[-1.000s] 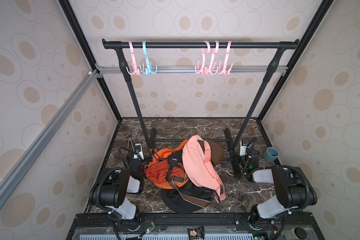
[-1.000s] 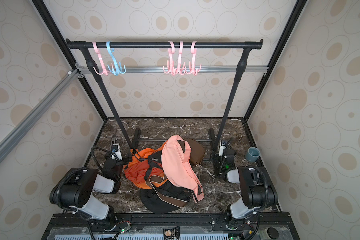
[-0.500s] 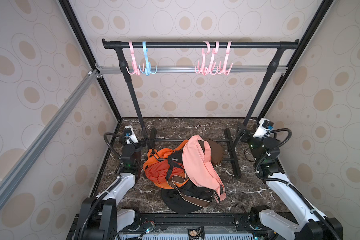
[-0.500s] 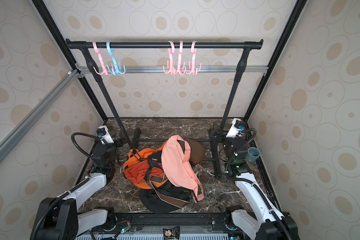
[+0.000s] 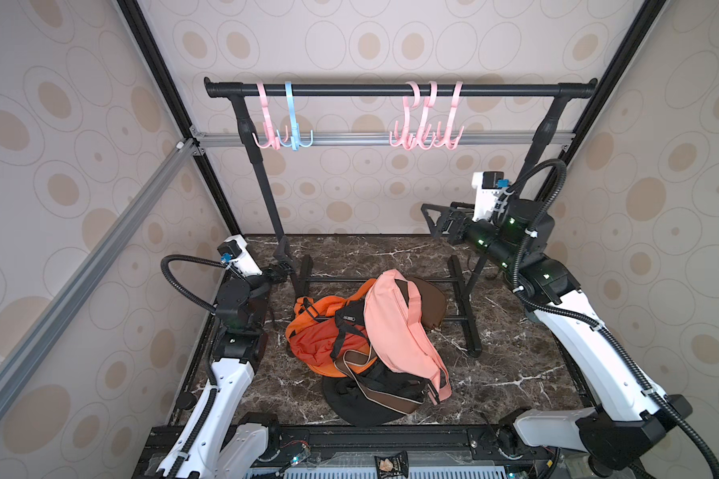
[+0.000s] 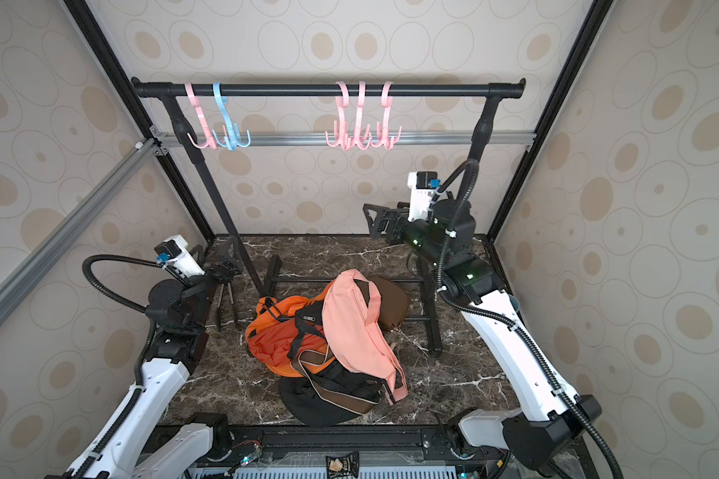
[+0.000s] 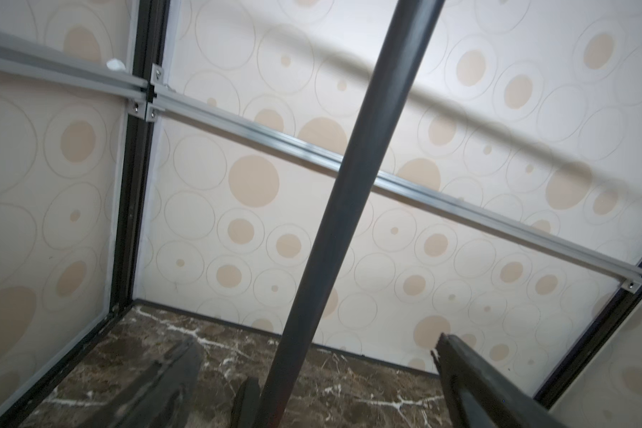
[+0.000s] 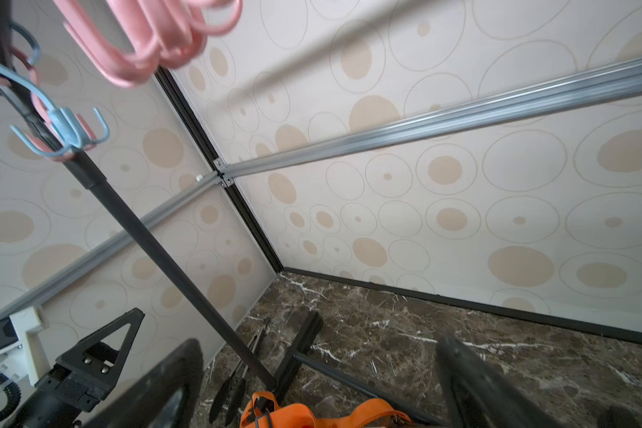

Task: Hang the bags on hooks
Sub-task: Pick up the bag from the bag.

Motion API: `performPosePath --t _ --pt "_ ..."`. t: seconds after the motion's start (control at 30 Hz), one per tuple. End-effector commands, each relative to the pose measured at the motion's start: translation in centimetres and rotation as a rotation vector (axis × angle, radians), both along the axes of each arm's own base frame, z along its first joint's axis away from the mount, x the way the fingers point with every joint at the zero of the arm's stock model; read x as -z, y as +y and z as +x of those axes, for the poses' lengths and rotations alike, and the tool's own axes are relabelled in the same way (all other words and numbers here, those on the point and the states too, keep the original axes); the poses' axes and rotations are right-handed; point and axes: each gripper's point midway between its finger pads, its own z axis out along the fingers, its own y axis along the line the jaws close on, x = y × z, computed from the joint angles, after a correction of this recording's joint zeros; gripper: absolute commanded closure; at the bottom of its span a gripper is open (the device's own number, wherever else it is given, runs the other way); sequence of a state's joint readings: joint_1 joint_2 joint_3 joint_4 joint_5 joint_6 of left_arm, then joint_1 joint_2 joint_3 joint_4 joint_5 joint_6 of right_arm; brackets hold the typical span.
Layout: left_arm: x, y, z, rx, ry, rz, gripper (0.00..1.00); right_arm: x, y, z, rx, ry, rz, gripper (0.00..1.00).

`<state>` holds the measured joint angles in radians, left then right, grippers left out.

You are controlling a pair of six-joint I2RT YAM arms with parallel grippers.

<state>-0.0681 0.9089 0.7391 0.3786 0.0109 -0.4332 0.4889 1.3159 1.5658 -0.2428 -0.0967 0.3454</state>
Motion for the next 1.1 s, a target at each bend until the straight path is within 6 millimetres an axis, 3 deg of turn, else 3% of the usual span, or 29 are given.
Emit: performPosePath --t 0.0,0.1,0.2,0.33,0.4,0.63,0.83,0.97,1.07 --pt "2.2 0.3 -0.1 -0.018 0.14 0.013 0.0 8.5 0.0 -0.5 0.075 0.187 -0.22 0.03" --pt "3.7 0.4 -0.8 -0.042 0.178 0.035 0.0 12.9 1.1 -2.1 0.053 0.262 -0.289 0.07" --pt "3.5 -0.5 -0.9 -0.012 0.173 0.042 0.0 17.9 1.5 -4.0 0.025 0.377 -0.344 0.15" --pt "3.9 -2.4 -0.5 0.05 0.209 0.08 0.0 25.0 -0.4 -6.7 0.065 0.527 -0.394 0.2" --pt "4.4 -2.9 -0.5 0.066 0.22 0.089 0.0 26.9 -1.7 -8.0 0.082 0.558 -0.412 0.24" --pt "5.0 -4.3 -0.6 0.104 0.24 0.132 0.0 31.6 -1.8 -13.2 -0.028 0.686 -0.404 0.32" --pt "5.3 -4.7 -0.6 0.111 0.244 0.138 0.0 35.3 -1.0 -14.5 -0.088 0.753 -0.423 0.36" --pt "5.4 -4.9 -0.6 0.114 0.249 0.147 0.0 35.5 -1.9 -13.9 -0.052 0.721 -0.477 0.56" --pt "5.3 -4.9 -0.7 0.113 0.245 0.15 0.0 34.5 -1.9 -13.7 -0.061 0.699 -0.509 0.74"
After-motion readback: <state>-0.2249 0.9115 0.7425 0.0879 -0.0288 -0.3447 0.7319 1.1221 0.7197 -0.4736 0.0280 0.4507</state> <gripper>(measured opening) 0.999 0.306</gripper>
